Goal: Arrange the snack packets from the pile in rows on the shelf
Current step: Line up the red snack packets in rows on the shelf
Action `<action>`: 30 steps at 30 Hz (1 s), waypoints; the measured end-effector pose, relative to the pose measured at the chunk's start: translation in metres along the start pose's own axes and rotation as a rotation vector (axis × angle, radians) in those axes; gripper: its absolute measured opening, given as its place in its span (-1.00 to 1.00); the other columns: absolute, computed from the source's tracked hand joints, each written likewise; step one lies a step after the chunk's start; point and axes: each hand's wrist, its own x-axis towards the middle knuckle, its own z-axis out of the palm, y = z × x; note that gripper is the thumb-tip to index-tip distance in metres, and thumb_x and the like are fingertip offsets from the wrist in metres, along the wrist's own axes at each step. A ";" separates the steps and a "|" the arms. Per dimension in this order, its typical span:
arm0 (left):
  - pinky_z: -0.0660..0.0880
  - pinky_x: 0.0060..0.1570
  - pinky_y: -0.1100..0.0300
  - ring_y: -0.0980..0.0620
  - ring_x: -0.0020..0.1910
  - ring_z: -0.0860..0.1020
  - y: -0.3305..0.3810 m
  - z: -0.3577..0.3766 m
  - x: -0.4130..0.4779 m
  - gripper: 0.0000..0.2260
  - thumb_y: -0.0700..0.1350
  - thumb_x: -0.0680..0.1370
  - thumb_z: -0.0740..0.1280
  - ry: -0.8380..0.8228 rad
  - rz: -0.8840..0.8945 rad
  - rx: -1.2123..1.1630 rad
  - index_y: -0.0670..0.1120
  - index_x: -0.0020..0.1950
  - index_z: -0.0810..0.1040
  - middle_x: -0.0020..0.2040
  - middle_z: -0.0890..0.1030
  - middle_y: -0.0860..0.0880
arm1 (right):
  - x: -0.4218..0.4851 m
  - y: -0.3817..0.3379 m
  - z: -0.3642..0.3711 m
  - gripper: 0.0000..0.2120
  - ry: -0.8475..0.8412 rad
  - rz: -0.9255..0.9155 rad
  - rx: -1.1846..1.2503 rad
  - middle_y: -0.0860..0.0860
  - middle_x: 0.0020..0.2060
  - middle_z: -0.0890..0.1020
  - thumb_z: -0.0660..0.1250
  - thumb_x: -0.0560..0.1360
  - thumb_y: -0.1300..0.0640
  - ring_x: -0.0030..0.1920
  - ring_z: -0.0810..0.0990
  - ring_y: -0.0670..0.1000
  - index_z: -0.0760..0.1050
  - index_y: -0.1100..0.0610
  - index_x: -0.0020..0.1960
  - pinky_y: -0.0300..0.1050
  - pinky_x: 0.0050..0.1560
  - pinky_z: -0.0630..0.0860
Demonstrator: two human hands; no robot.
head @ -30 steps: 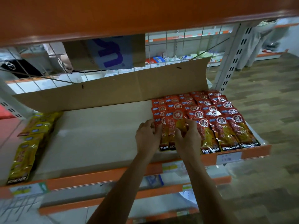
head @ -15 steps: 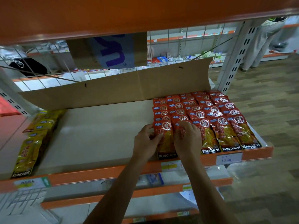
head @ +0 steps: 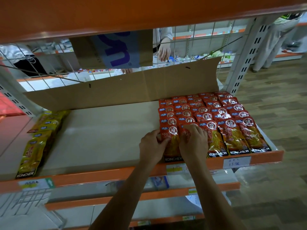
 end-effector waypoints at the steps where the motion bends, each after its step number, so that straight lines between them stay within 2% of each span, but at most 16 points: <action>1: 0.50 0.10 0.16 0.07 0.05 0.59 0.000 0.000 0.000 -0.56 0.11 0.50 0.39 0.008 0.003 0.014 -0.01 0.33 0.50 0.10 0.63 0.02 | 0.000 0.000 0.000 -0.71 0.000 -0.001 0.003 0.04 0.20 0.55 0.30 0.53 0.23 0.22 0.40 0.06 0.51 0.13 0.25 -0.11 0.15 0.33; 10: 0.38 -0.02 0.29 0.07 0.03 0.59 -0.003 -0.001 -0.001 -0.57 0.18 0.52 0.32 0.052 0.008 0.106 -0.04 0.29 0.53 0.10 0.64 0.01 | -0.005 -0.003 0.005 -0.67 -0.005 -0.032 -0.013 0.04 0.18 0.56 0.33 0.49 0.27 0.22 0.41 0.06 0.50 0.14 0.25 -0.12 0.15 0.33; 17: 0.40 -0.03 0.31 0.09 0.01 0.58 -0.026 -0.035 -0.004 -0.66 0.07 0.55 0.32 0.146 0.007 0.135 -0.03 0.28 0.53 0.08 0.63 -0.01 | -0.021 -0.034 0.029 -0.65 -0.078 -0.139 -0.018 0.07 0.17 0.58 0.38 0.44 0.27 0.21 0.43 0.11 0.52 0.16 0.21 -0.02 0.19 0.38; 20: 0.43 -0.01 0.26 0.03 0.03 0.59 -0.045 -0.060 -0.006 -0.68 0.04 0.55 0.33 0.221 0.022 0.166 -0.06 0.26 0.56 0.08 0.63 -0.04 | -0.031 -0.056 0.048 -0.70 -0.122 -0.230 -0.027 0.10 0.13 0.59 0.32 0.44 0.30 0.17 0.46 0.16 0.55 0.19 0.17 -0.02 0.16 0.37; 25: 0.48 0.10 0.11 -0.06 0.16 0.53 -0.093 -0.119 -0.019 -0.65 0.04 0.57 0.30 0.315 -0.017 0.255 -0.07 0.30 0.53 0.21 0.59 -0.07 | -0.064 -0.111 0.093 -0.65 -0.203 -0.313 0.009 0.08 0.24 0.56 0.31 0.48 0.26 0.30 0.42 0.10 0.52 0.17 0.26 -0.06 0.30 0.35; 30: 0.46 0.12 0.06 -0.11 0.18 0.50 -0.153 -0.195 -0.043 -0.66 0.02 0.56 0.31 0.374 -0.071 0.285 -0.08 0.30 0.53 0.20 0.58 -0.09 | -0.115 -0.177 0.145 -0.69 -0.278 -0.422 0.069 0.15 0.17 0.60 0.36 0.44 0.29 0.23 0.49 0.18 0.57 0.22 0.19 0.00 0.24 0.41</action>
